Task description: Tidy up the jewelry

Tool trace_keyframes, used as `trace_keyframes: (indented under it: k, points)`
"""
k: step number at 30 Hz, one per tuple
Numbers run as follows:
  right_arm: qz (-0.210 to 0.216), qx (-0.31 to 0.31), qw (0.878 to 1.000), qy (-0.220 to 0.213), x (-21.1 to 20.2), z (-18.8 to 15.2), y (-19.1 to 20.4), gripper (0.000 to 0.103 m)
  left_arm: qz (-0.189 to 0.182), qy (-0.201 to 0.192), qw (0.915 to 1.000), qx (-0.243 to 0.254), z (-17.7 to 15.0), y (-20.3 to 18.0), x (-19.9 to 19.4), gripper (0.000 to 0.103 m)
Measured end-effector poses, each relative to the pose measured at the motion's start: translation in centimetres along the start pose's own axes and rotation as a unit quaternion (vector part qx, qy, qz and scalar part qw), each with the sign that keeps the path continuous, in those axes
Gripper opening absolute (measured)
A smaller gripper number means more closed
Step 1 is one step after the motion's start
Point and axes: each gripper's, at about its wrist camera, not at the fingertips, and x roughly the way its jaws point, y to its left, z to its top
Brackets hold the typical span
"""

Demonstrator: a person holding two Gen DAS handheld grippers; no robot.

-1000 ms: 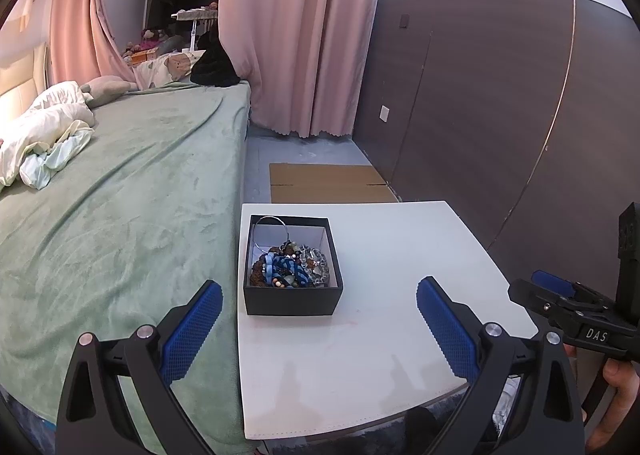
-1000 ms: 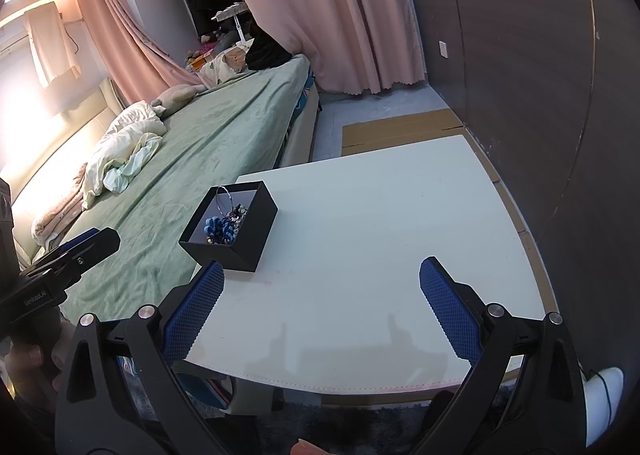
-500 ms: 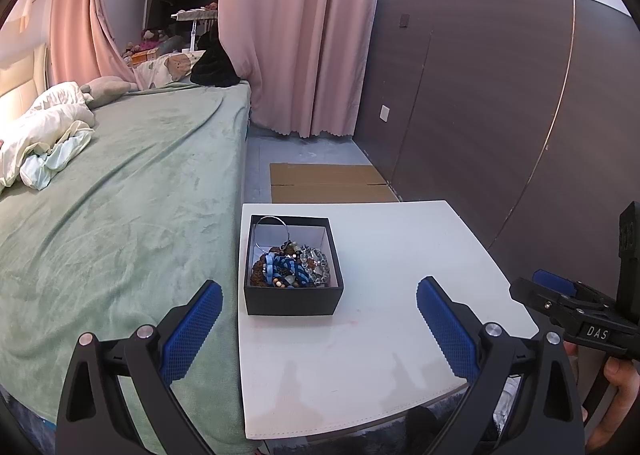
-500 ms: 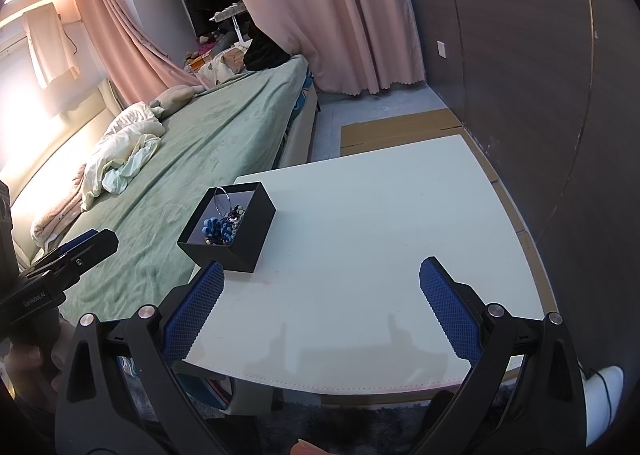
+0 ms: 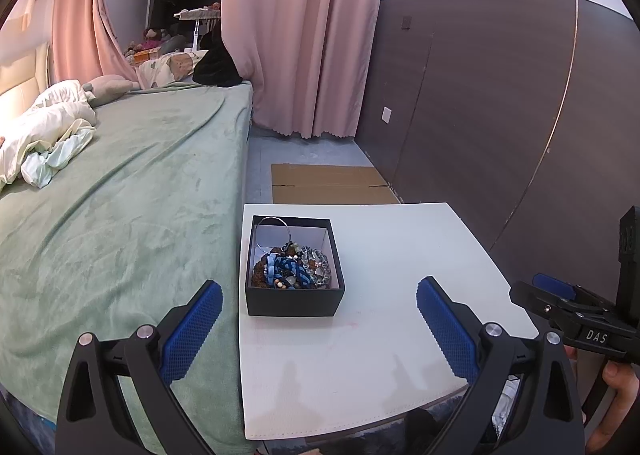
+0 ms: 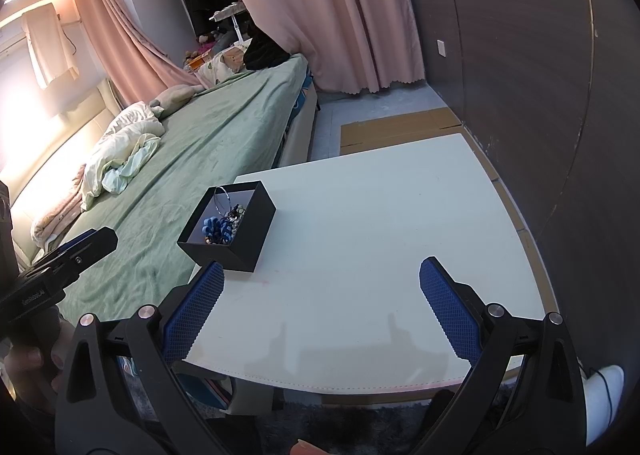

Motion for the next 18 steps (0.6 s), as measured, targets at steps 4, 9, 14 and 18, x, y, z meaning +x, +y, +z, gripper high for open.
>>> trace_keyframes:
  k: [4, 9, 14, 18]
  points:
    - [-0.001, -0.003, 1.000, 0.001, -0.04, -0.08, -0.06, 0.098, 0.002, -0.005, 1.0000, 0.008, -0.04, -0.20, -0.08, 0.095]
    - [-0.002, -0.002, 1.000, 0.002, -0.02, -0.07, -0.13, 0.098, 0.000, -0.003, 0.9999, 0.015, -0.09, -0.39, -0.03, 0.095]
    - [-0.002, -0.001, 1.000, 0.003, -0.02, -0.10, -0.21, 0.098, -0.004, 0.000, 0.9999, 0.016, -0.02, -0.32, 0.12, 0.095]
    - [-0.003, -0.001, 1.000, 0.004, -0.02, -0.13, -0.24, 0.098, -0.004, 0.004, 0.9999, 0.010, -0.06, -0.09, 0.33, 0.095]
